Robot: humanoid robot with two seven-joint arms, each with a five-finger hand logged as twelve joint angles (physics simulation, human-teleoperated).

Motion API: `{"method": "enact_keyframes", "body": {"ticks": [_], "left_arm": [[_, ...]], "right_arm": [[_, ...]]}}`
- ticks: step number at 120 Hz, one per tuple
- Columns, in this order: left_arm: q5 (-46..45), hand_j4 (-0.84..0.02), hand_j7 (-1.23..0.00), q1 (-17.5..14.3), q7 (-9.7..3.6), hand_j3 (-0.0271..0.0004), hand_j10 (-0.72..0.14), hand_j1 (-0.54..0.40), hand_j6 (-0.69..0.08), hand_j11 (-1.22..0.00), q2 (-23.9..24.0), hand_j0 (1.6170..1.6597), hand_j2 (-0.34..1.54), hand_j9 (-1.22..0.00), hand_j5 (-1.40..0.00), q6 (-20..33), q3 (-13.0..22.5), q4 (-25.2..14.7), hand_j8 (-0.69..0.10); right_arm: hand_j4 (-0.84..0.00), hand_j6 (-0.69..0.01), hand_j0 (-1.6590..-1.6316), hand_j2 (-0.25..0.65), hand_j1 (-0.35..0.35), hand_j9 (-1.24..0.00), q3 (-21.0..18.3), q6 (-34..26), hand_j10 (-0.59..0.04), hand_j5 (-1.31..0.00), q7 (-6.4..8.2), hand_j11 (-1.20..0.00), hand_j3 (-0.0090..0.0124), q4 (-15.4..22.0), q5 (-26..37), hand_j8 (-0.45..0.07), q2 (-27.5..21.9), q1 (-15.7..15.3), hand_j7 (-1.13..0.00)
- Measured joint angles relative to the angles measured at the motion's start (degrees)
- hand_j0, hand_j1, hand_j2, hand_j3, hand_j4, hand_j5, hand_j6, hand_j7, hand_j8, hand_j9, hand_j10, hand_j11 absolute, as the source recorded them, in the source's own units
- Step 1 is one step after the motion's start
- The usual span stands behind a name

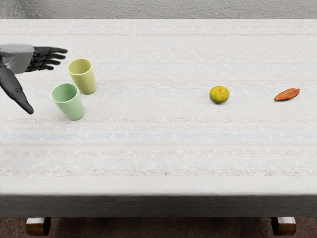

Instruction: Pick up cup and place in cup with left hand

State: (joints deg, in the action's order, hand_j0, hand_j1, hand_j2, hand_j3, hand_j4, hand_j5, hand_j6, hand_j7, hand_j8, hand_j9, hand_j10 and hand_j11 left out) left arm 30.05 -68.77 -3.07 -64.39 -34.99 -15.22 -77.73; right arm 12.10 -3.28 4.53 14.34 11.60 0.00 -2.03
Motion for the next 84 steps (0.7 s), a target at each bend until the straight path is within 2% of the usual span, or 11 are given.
{"method": "enact_keyframes", "body": {"ticks": [9, 13, 16, 23, 27, 33, 39, 46, 55, 74, 84], "left_arm": [[0.6, -0.006, 0.0, -0.8, -0.43, 0.0, -0.005, 0.349, -0.007, 0.0, 0.1, 1.6559, 0.0, 0.0, 0.0, 0.0, 0.0, -0.2, -0.006], [0.8, -0.006, 0.0, -2.5, -2.17, 0.0, -0.005, 0.349, -0.007, 0.0, 2.1, 1.6562, 0.0, 0.0, 0.0, 0.0, 0.0, 0.3, -0.006], [0.9, -0.005, 0.0, -4.4, -4.93, 0.0, -0.005, 0.349, -0.006, 0.0, 5.8, 1.6564, 0.0, 0.0, 0.0, 0.0, 0.0, 0.9, -0.006], [1.3, -0.005, 0.0, -8.1, -14.83, 0.0, -0.004, 0.349, -0.006, 0.0, 12.2, 1.6568, 0.0, 0.0, 0.0, 0.0, 0.0, 2.9, -0.006], [3.2, -0.005, 0.0, -9.6, -19.52, 0.0, -0.004, 0.349, -0.006, 0.0, 15.0, 1.657, 0.0, 0.0, 0.0, 0.0, 0.0, 3.7, -0.006], [6.7, -0.005, 0.0, -10.8, -24.25, 0.0, -0.004, 0.349, -0.006, 0.0, 18.4, 1.6572, 0.0, 0.0, 0.0, 0.0, 0.1, 4.7, -0.005], [10.5, -0.004, 0.0, -12.0, -27.18, 0.0, -0.004, 0.349, -0.005, 0.0, 21.7, 1.6574, 0.0, 0.0, 0.0, 0.0, 0.1, 5.3, -0.005], [16.9, -0.004, 0.0, -12.0, -29.22, 0.0, -0.003, 0.349, -0.005, 0.0, 25.4, 1.6576, 0.0, 0.0, 0.0, 0.0, 0.1, 5.7, -0.005], [24.9, -0.004, 0.0, -11.9, -30.61, 0.0, -0.003, 0.349, -0.005, 0.0, 27.2, 1.6577, 0.0, 0.0, 0.0, 1.1, 0.4, 6.2, -0.005], [33.5, -0.004, 0.0, -11.9, -31.64, 0.0, -0.003, 0.349, -0.005, 0.0, 31.8, 1.6579, 0.0, 0.0, 0.0, 3.0, 1.5, 11.5, -0.004], [35.9, -0.003, 0.0, -12.1, -31.8, 0.0, -0.003, 0.349, -0.005, 0.0, 33.6, 1.658, 0.0, 0.0, 0.0, 6.6, 2.5, 14.6, -0.004]], "right_arm": [[-0.027, -0.027, -1.6559, -0.005, -0.316, -0.04, 0.1, -0.3, -0.027, -0.04, 0.2, -0.04, 0.0, -0.1, 0.0, -0.027, 0.0, -0.1, -0.04], [-0.027, -0.027, -1.6562, -0.006, -0.316, -0.04, 0.1, -0.4, -0.027, -0.04, 0.23, -0.04, 0.0, -0.1, 0.0, -0.027, 0.0, 0.0, -0.04], [-0.027, -0.027, -1.6565, -0.006, -0.316, -0.04, 0.0, -0.4, -0.027, -0.04, 0.27, -0.04, 0.0, -0.1, 0.0, -0.027, 0.0, 0.0, -0.04], [-0.027, -0.027, -1.6569, -0.005, -0.316, -0.04, 0.0, -0.5, -0.027, -0.04, 0.34, -0.04, 0.0, -0.1, 0.0, -0.027, 0.0, 0.0, -0.04], [-0.027, -0.027, -1.657, -0.005, -0.317, -0.03, 0.0, -0.5, -0.027, -0.03, 0.37, -0.03, 0.0, -0.1, 0.0, -0.027, 0.0, 0.0, -0.03], [-0.027, -0.027, -1.6573, -0.005, -0.317, -0.03, 0.0, -0.5, -0.027, -0.03, 0.41, -0.03, 0.0, -0.1, 0.0, -0.027, 0.0, 0.0, -0.03], [-0.027, -0.027, -1.6574, -0.005, -0.317, -0.03, 0.0, -0.6, -0.027, -0.03, 0.44, -0.03, 0.0, -0.1, 0.0, -0.027, 0.0, 0.0, -0.03], [-0.027, -0.027, -1.6576, -0.005, -0.317, -0.04, -0.1, -0.6, -0.027, -0.04, 0.45, -0.04, 0.0, -0.1, 0.0, -0.027, 0.0, -0.1, -0.04], [-0.027, -0.027, -1.6577, -0.005, -0.317, -0.04, -0.1, -0.6, -0.027, -0.04, 0.46, -0.04, 0.0, -0.1, 0.1, -0.027, 0.0, -0.1, -0.04], [-0.027, -0.027, -1.6579, -0.006, -0.316, -0.04, -0.1, -0.6, -0.027, -0.04, 0.47, -0.04, 0.0, 0.0, 0.1, -0.027, 0.0, -0.2, -0.04], [-0.027, -0.027, -1.658, -0.006, -0.316, -0.04, -0.1, -0.6, -0.027, -0.04, 0.47, -0.04, 0.0, 0.0, 0.1, -0.027, 0.0, -0.2, -0.04]]}}
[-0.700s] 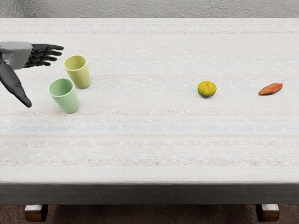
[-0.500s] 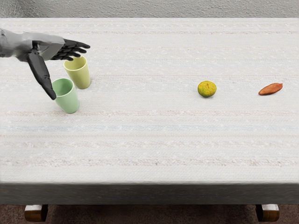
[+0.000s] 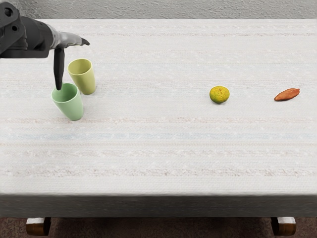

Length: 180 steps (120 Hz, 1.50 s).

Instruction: Pick up cup and place in cup with left hand

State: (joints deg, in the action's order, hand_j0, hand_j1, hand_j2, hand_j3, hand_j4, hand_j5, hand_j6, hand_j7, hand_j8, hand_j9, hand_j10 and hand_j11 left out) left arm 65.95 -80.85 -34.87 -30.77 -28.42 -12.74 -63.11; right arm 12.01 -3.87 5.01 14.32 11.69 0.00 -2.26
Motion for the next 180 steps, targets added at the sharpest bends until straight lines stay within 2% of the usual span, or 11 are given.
{"method": "enact_keyframes", "body": {"ticks": [13, 27, 40, 47, 56, 71, 86, 98, 109, 117, 180], "left_arm": [[1.6, -0.021, -0.02, 0.1, -0.08, 0.0, -0.02, 0.329, -0.022, -0.02, 2.1, 1.658, 0.0, -0.02, -0.02, 5.2, 0.7, 4.3, -0.021], [2.5, -0.108, -0.14, -0.1, 0.21, 0.0, -0.107, 0.225, -0.109, -0.14, 3.5, 1.658, 0.02, -0.14, -0.14, 7.5, 3.1, 7.9, -0.108], [3.1, -0.156, -0.2, -0.1, 2.56, 0.0, -0.156, 0.167, -0.158, -0.2, 7.0, 1.658, 0.03, -0.2, -0.2, 8.3, 5.3, 12.5, -0.157], [3.4, -0.173, -0.22, 0.1, 4.6, 0.0, -0.172, 0.147, -0.174, -0.22, 8.1, 1.658, 0.04, -0.22, -0.22, 9.7, 6.3, 15.0, -0.174], [3.5, -0.187, -0.24, 0.0, 7.23, 0.0, -0.186, 0.13, -0.188, -0.24, 9.3, 1.658, 0.04, -0.24, -0.24, 13.6, 9.7, 16.8, -0.188], [3.7, -0.202, -0.26, -0.1, 9.36, 0.0, -0.201, 0.112, -0.203, -0.26, 9.6, 1.658, 0.04, -0.26, -0.26, 15.9, 13.2, 18.0, -0.203], [3.3, -0.21, -0.27, -0.9, 11.6, 0.0, -0.209, 0.102, -0.211, -0.27, 11.6, 1.658, 0.04, -0.27, -0.27, 15.6, 17.4, 20.5, -0.211], [3.1, -0.214, -0.27, -0.7, 13.57, 0.0, -0.213, 0.098, -0.215, -0.27, 11.6, 1.658, 0.04, -0.27, -0.27, 14.6, 18.9, 22.5, -0.215], [3.1, -0.216, -0.28, -1.1, 16.35, 0.0, -0.216, 0.095, -0.217, -0.28, 15.3, 1.658, 0.04, -0.28, -0.28, 13.3, 19.9, 26.1, -0.217], [3.2, -0.217, -0.28, -1.9, 17.67, 0.0, -0.216, 0.093, -0.218, -0.28, 16.5, 1.6581, 0.04, -0.28, -0.28, 12.8, 20.4, 28.0, -0.218], [1.1, -0.219, -0.28, 0.0, 20.92, 0.0, -0.219, 0.089, -0.22, -0.28, 18.0, 1.6581, 0.04, -0.28, -0.28, 11.9, 21.2, 30.1, -0.22]], "right_arm": [[-0.027, -0.027, -1.658, -0.005, -0.317, -0.04, 0.0, 0.0, -0.027, -0.04, 0.0, -0.04, 0.0, 0.0, 0.0, -0.027, 0.0, -0.2, -0.04], [-0.027, -0.027, -1.658, -0.006, -0.317, -0.04, 0.0, 0.0, -0.027, -0.04, 0.0, -0.04, 0.0, 0.0, 0.0, -0.027, 0.0, -0.3, -0.04], [-0.027, -0.027, -1.658, -0.006, -0.317, -0.03, -0.1, 0.0, -0.027, -0.03, 0.0, -0.03, 0.0, 0.0, 0.0, -0.027, 0.0, -0.4, -0.03], [-0.027, -0.027, -1.658, -0.006, -0.317, -0.04, -0.1, 0.0, -0.027, -0.04, 0.0, -0.04, 0.0, 0.0, 0.0, -0.027, 0.0, -0.4, -0.04], [-0.027, -0.027, -1.6581, -0.006, -0.316, -0.04, -0.1, 0.0, -0.027, -0.04, 0.0, -0.04, 0.0, 0.0, 0.0, -0.027, 0.0, -0.4, -0.04], [-0.027, -0.027, -1.6581, -0.006, -0.317, -0.04, 0.0, -0.1, -0.027, -0.04, 0.0, -0.04, 0.0, -0.1, 0.0, -0.027, 0.0, -0.8, -0.04], [-0.027, -0.027, -1.6581, -0.006, -0.316, -0.04, 0.0, -0.1, -0.027, -0.04, 0.0, -0.04, 0.0, -0.1, -0.1, -0.027, 0.0, -1.5, -0.04], [-0.027, -0.027, -1.6581, -0.006, -0.317, -0.04, 0.0, -0.1, -0.027, -0.04, 0.0, -0.04, 0.0, -0.1, -0.1, -0.027, 0.0, -1.7, -0.04], [-0.027, -0.027, -1.6581, -0.006, -0.317, -0.03, 0.0, -0.1, -0.027, -0.03, 0.0, -0.03, 0.0, -0.1, -0.1, -0.027, 0.0, -1.7, -0.03], [-0.027, -0.027, -1.6581, -0.006, -0.317, -0.03, 0.0, -0.1, -0.027, -0.03, 0.0, -0.03, 0.0, -0.1, -0.1, -0.027, 0.0, -1.8, -0.03], [-0.027, -0.027, -1.6581, -0.006, -0.316, -0.04, 0.0, -0.1, -0.027, -0.04, 0.0, -0.04, 0.0, -0.1, -0.1, -0.027, 0.0, -1.8, -0.04]]}}
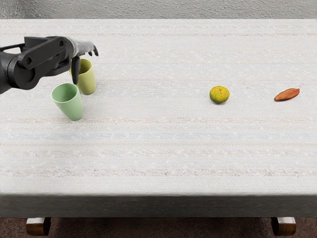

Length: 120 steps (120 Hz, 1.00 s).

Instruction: Pick up cup and place in cup with left hand

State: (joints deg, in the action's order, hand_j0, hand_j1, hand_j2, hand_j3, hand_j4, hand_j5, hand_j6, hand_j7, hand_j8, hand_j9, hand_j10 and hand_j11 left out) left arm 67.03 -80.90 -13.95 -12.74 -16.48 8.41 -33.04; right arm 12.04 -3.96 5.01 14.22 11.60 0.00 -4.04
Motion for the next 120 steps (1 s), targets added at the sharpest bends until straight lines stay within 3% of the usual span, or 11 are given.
{"method": "enact_keyframes", "body": {"ticks": [47, 120], "left_arm": [[-0.2, -0.257, -0.33, 0.5, 1.39, 0.0, -0.257, 0.043, -0.258, -0.33, 0.9, 1.6581, 0.05, -0.33, -0.33, 0.3, 0.8, 3.2, -0.258], [-0.3, -0.374, -0.48, 1.3, 1.53, 0.0, -0.372, -0.093, -0.35, -0.48, 1.6, 1.658, 0.08, -0.48, -0.48, 0.1, 1.7, 3.9, -0.357]], "right_arm": [[-0.027, -0.027, -1.6581, -0.005, -0.317, -0.03, 0.0, 0.0, -0.027, -0.03, 0.0, -0.03, 0.0, 0.0, 0.0, -0.027, 0.0, 0.0, -0.03], [-0.027, -0.027, -1.6581, -0.006, -0.317, -0.04, 0.0, 0.0, -0.027, -0.04, 0.0, -0.04, 0.0, -0.9, 0.0, -0.027, 0.0, -0.1, -0.04]]}}
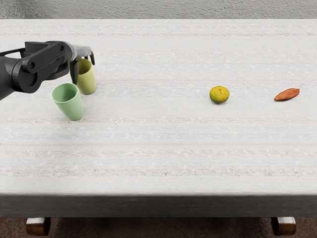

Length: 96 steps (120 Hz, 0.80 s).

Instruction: Pick up cup and place in cup with left hand

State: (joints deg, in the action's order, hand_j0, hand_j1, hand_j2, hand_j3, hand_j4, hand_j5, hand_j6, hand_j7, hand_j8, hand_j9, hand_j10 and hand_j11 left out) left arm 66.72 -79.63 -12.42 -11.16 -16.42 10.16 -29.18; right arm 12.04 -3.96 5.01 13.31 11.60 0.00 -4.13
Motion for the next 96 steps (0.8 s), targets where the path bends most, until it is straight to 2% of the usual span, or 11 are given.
{"method": "enact_keyframes", "body": {"ticks": [15, 29, 50, 70, 89, 96], "left_arm": [[-0.3, -0.398, -0.51, -0.1, -0.04, 0.0, -0.396, -0.095, -0.35, -0.52, 0.1, 1.6575, 0.07, -0.52, -0.51, 0.0, 0.0, 0.0, -0.366], [-0.8, -0.416, -0.54, -0.1, -0.08, 0.0, -0.413, -0.121, -0.323, -0.54, 0.1, 1.6573, 0.09, -0.54, -0.54, -0.1, 0.0, 0.0, -0.336], [-1.2, -0.427, -0.57, -0.8, -0.17, 0.0, -0.428, -0.098, -0.321, -0.57, 0.1, 1.6565, 0.07, -0.57, -0.57, -0.4, 0.0, -0.1, -0.337], [-1.5, -0.447, -0.6, -2.7, -0.48, 0.0, -0.447, -0.093, -0.319, -0.6, 0.1, 1.656, 0.06, -0.6, -0.6, -2.1, -0.1, -0.4, -0.334], [-3.1, -0.446, -0.63, -3.9, -1.48, 0.0, -0.466, -0.085, -0.315, -0.63, 0.1, 1.6553, 0.05, -0.63, -0.63, -4.4, -0.1, -1.1, -0.329], [-3.4, -0.438, -0.63, -4.4, -2.48, 0.0, -0.471, -0.086, -0.307, -0.64, 0.0, 1.6552, 0.05, -0.63, -0.64, -4.8, -0.1, -2.2, -0.325]], "right_arm": [[-0.027, -0.027, -1.6581, -0.006, -0.316, -0.04, 0.0, 0.0, -0.027, -0.04, 0.0, -0.04, 0.0, 0.0, 0.0, -0.027, 0.0, 0.0, -0.04], [-0.027, -0.027, -1.6581, -0.006, -0.316, -0.04, 0.0, 0.0, -0.027, -0.04, 0.0, -0.04, 0.0, -0.1, 0.0, -0.027, 0.0, 0.0, -0.04], [-0.027, -0.027, -1.6581, -0.006, -0.316, -0.04, 0.0, 0.0, -0.027, -0.04, 0.0, -0.04, 0.0, -0.4, 0.0, -0.027, 0.0, -0.1, -0.04], [-0.027, -0.027, -1.6581, -0.006, -0.316, -0.04, 0.0, 0.0, -0.027, -0.04, 0.0, -0.04, 0.0, -0.5, 0.0, -0.027, 0.0, -0.2, -0.04], [-0.027, -0.027, -1.6581, -0.006, -0.316, -0.04, 0.0, 0.0, -0.027, -0.04, 0.0, -0.04, 0.0, -0.5, 0.0, -0.027, 0.0, -0.2, -0.04], [-0.027, -0.027, -1.6581, -0.006, -0.316, -0.04, 0.0, 0.0, -0.027, -0.04, 0.0, -0.04, 0.0, -0.5, 0.0, -0.027, 0.0, -0.2, -0.04]]}}
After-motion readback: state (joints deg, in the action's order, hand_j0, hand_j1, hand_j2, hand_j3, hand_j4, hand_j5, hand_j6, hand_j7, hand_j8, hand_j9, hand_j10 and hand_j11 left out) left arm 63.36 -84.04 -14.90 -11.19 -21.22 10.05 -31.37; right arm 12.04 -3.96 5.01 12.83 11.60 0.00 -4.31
